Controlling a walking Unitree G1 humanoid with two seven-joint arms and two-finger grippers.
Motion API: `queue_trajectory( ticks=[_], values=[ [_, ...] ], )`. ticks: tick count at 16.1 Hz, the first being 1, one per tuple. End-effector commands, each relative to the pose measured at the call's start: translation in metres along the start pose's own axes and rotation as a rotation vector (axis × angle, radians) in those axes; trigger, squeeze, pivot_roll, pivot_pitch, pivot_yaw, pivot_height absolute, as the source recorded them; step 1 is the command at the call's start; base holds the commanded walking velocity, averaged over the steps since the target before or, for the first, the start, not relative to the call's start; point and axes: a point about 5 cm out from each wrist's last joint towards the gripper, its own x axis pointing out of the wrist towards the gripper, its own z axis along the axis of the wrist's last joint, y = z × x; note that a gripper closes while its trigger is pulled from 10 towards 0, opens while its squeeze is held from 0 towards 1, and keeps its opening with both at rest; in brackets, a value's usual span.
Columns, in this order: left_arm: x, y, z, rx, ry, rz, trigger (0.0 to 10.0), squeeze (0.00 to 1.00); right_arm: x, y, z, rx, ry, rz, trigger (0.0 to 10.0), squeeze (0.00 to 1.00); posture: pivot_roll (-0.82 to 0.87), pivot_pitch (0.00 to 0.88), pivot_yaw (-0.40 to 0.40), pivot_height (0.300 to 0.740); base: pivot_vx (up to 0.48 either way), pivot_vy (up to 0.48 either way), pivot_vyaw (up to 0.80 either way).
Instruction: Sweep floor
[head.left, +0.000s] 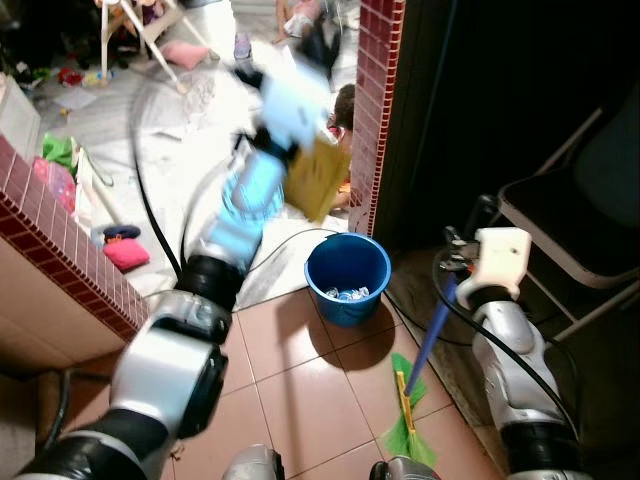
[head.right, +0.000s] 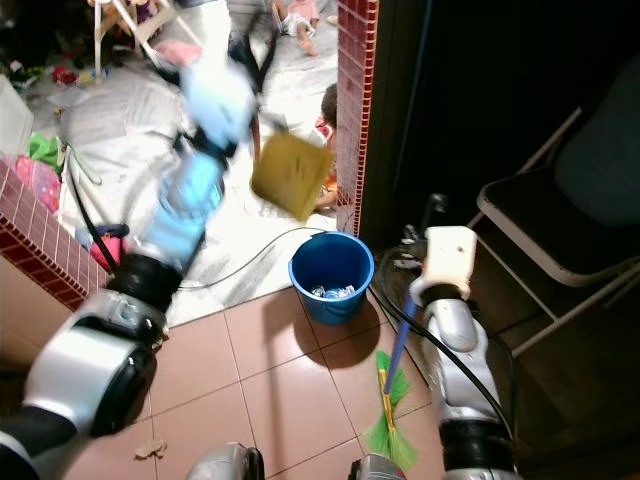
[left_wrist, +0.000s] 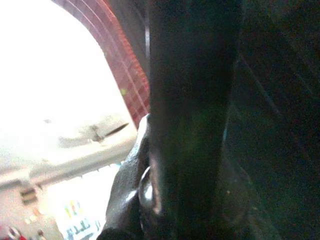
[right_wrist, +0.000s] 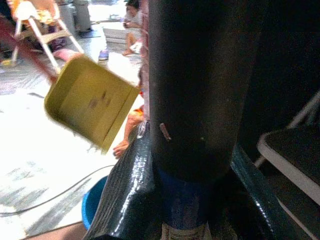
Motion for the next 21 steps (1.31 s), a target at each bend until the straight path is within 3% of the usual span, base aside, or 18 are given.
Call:
queue_trajectory(
  ticks=[1, 4, 7, 11, 12, 13, 14, 15, 17, 21],
  values=[
    [0.022, 0.016, 0.03, 0.047, -0.156, 0.042, 10.0, 0.0, 0.005, 0.003, 0.006, -0.002, -0.036, 0.013, 10.0, 0.0, -0.07, 0.0, 0.015, 0.74, 0.0, 0.0, 0.0],
    [0.018, 0.029, 0.026, 0.105, -0.107, 0.063, 10.0, 0.0, 0.01, 0.01, 0.006, 0.006, -0.042, 0.032, 10.0, 0.0, -0.05, 0.0, 0.007, 0.74, 0.0, 0.0, 0.0],
    [-0.015, 0.042, 0.002, 0.167, 0.065, 0.104, 10.0, 0.0, 0.019, 0.019, 0.005, 0.007, -0.044, 0.066, 10.0, 0.0, -0.02, 0.0, -0.007, 0.74, 0.0, 0.0, 0.0],
    [-0.049, 0.046, -0.013, 0.195, 0.22, 0.16, 10.0, 0.0, 0.026, 0.025, 0.004, -0.003, -0.039, 0.096, 10.0, 0.0, 0.01, 0.0, -0.028, 0.74, 0.0, 0.0, 0.0],
    [-0.063, 0.046, -0.022, 0.197, 0.292, 0.172, 10.0, 0.0, 0.029, 0.028, 0.005, -0.001, -0.039, 0.111, 10.0, 0.0, 0.01, 0.0, -0.032, 0.74, 0.0, 0.0, 0.0],
    [-0.084, 0.046, -0.035, 0.174, 0.401, 0.208, 10.0, 0.0, 0.031, 0.032, 0.004, -0.001, -0.032, 0.129, 10.0, 0.0, 0.01, 0.0, -0.038, 0.74, 0.0, 0.0, 0.0],
    [-0.091, 0.045, -0.04, 0.165, 0.436, 0.215, 10.0, 0.0, 0.031, 0.033, 0.003, -0.002, -0.028, 0.133, 10.0, 0.0, 0.02, 0.0, -0.04, 0.74, 0.0, 0.0, 0.0],
    [-0.112, 0.045, -0.053, 0.124, 0.55, 0.249, 10.0, 0.0, 0.031, 0.035, 0.001, 0.004, -0.023, 0.145, 10.0, 0.0, 0.02, 0.0, -0.042, 0.74, 0.0, 0.0, 0.0],
    [-0.131, 0.045, -0.069, 0.007, 0.692, 0.343, 10.0, 0.0, 0.033, 0.038, -0.001, 0.006, -0.012, 0.16, 10.0, 0.0, 0.02, 0.0, -0.041, 0.74, 0.0, 0.0, 0.0],
    [-0.145, 0.036, -0.08, -0.063, 0.815, 0.384, 10.0, 0.0, 0.036, 0.04, 0.002, 0.031, -0.013, 0.166, 10.0, 0.0, 0.02, 0.0, -0.045, 0.74, 0.0, 0.0, 0.0]
  ],
)
